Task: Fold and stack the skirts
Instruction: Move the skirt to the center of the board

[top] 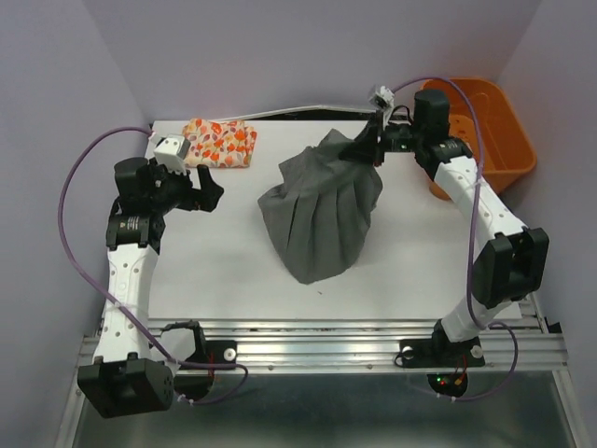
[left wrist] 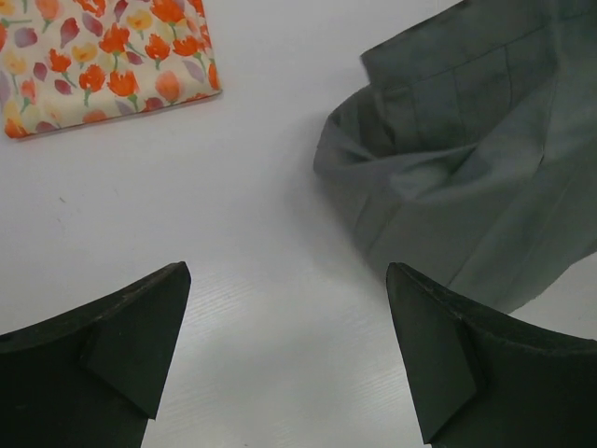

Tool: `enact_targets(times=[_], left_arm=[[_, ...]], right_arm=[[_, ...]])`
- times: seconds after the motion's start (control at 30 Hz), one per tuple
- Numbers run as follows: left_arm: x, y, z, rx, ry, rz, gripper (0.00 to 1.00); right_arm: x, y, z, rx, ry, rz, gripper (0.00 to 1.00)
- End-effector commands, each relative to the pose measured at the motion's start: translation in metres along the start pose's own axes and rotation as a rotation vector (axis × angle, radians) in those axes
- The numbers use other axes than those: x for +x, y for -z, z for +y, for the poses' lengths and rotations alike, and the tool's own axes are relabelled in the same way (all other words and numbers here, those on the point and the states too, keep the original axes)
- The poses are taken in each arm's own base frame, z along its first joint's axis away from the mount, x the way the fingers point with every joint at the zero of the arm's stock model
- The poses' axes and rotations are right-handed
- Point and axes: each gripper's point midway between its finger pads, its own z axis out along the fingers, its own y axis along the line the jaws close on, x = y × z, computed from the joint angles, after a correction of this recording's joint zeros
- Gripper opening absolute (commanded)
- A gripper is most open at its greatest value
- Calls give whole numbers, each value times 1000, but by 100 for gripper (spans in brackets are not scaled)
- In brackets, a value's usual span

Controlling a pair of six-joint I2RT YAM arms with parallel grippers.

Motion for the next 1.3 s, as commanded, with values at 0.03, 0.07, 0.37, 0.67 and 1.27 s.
enact_targets(times=[0.03,0.07,0.37,0.67,1.27], left_arm=[[3,-10,2,79,-44,0,96],[7,-13,1,97,-61,9,94],[73,-49,-14,280,-276,172,92],[59,-133,-76,502,-412,201,84],[65,-271,-224,771,-264,316,81]], right_arm=[[117,58,51,-119,342,432,1],[136,69,52,-112,350,499,1],[216,121,50,136,541,681,84],[197,119,47,260,183,689,93],[237,104,1,479,-406,780,78]])
